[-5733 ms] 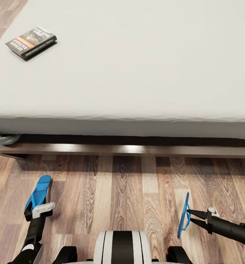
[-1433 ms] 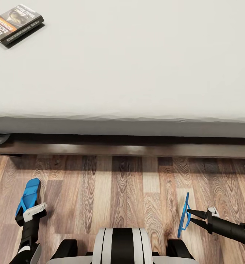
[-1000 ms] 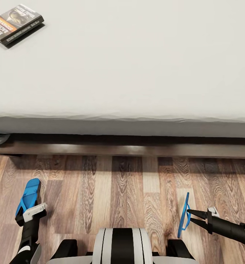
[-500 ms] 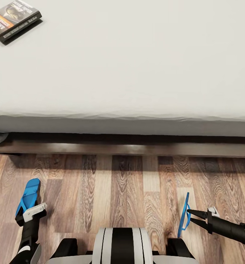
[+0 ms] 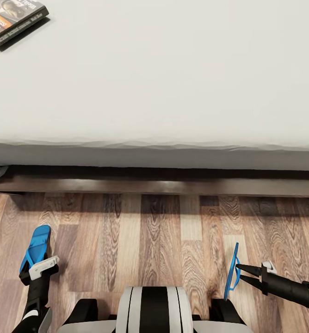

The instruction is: In the bedroom, move the book from the bed onto either nightstand, and place the two sandals side by side next to the bed.

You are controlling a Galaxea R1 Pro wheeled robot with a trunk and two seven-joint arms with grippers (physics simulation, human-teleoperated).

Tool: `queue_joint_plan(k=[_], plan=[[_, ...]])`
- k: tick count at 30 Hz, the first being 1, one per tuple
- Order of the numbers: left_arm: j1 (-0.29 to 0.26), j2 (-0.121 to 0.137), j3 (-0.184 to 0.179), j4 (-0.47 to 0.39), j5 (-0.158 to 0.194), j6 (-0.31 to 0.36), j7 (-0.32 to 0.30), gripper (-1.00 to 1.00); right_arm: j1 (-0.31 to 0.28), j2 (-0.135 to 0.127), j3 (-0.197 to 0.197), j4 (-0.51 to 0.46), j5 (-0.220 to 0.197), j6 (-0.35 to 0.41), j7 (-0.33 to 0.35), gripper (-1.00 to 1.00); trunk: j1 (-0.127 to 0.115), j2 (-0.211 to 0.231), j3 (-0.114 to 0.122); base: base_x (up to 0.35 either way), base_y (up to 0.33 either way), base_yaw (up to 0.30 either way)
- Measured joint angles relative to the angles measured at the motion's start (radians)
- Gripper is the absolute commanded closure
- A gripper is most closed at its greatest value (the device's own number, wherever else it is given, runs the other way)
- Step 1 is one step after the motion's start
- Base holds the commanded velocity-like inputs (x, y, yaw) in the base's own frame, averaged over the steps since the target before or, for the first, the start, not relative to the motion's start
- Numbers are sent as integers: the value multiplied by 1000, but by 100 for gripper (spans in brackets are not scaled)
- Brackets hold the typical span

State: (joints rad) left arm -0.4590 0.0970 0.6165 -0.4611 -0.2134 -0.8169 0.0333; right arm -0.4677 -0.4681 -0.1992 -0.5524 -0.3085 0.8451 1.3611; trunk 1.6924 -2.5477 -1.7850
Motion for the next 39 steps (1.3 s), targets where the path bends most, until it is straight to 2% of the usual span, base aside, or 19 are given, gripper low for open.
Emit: queue_joint_plan(k=[33,34,39], plan=[[0,-1,0,1,0,0,-3,100,0,-3,-5,1,-11,1,3,100,0,0,0,23,0,0],[0,-1,0,1,0,0,-1,100,0,-6,-6,1,-17,1,2,100,0,0,0,0,0,0],[0,-1,0,0,0,0,0,100,0,-37,-7,7,-112,2,3,100,0,0,0,0,0,0]])
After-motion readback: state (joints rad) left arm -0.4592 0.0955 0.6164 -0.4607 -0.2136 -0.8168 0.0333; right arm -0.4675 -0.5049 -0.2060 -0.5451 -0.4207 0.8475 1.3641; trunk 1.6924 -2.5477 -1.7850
